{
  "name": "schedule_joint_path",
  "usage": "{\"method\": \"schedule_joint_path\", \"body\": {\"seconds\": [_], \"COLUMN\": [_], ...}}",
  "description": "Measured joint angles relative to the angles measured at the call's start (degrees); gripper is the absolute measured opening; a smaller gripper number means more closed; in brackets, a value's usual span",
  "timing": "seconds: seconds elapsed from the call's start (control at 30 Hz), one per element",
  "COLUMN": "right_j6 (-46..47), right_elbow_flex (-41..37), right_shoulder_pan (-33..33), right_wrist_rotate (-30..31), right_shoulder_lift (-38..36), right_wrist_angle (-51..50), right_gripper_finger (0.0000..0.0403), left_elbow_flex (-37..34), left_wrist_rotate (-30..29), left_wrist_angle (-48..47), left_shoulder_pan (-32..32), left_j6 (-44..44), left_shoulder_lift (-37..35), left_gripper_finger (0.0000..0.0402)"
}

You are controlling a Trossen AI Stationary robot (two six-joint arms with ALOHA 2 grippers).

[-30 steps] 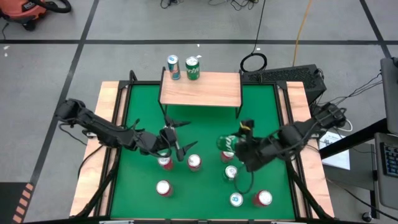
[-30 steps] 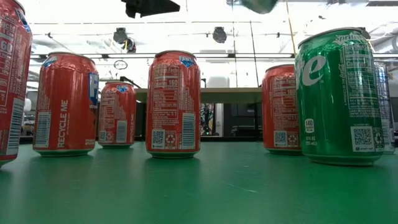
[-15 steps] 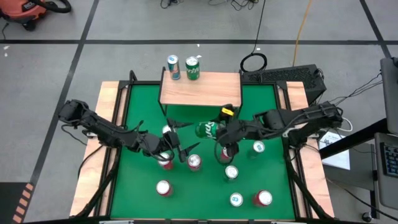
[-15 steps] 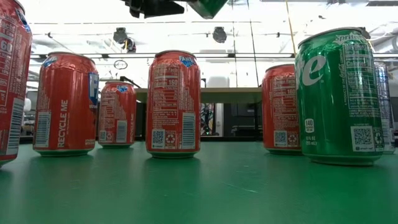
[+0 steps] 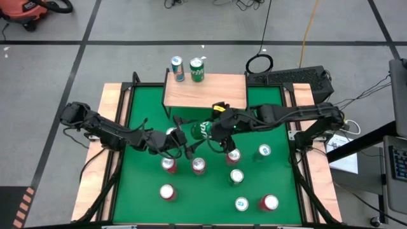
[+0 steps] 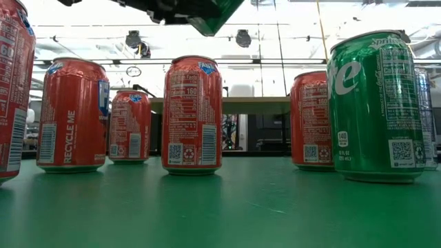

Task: Place canned beverage on shelf
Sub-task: Put the green soda can on the shelf aligned with the other green soda can

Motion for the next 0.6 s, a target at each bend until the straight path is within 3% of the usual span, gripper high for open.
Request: {"method": "schedule_joint_path", "body": {"seconds": [0.17,0.47,0.6], "right_j6": [-1.8,-3.3,-2.5], "right_elbow_flex": [0.0,0.0,0.0], "right_shoulder_pan": [-1.3,-2.4,-2.4], "right_wrist_rotate": [-0.1,-1.4,-1.5], "right_shoulder_lift": [1.2,2.8,2.8], "right_wrist_angle": [1.8,2.4,3.0], "right_gripper_finger": [0.0299,0.0299,0.0309], "left_elbow_flex": [0.0,0.0,0.0], "left_wrist_rotate": [-0.4,-3.7,-3.8], "left_wrist_angle": [-0.3,-2.8,-3.0], "left_shoulder_pan": [0.2,0.2,0.2], "left_j6": [0.2,0.1,0.0], "left_shoulder_lift": [0.0,0.0,-0.1], "left_gripper_finger": [0.0385,0.0295,0.0283]}}
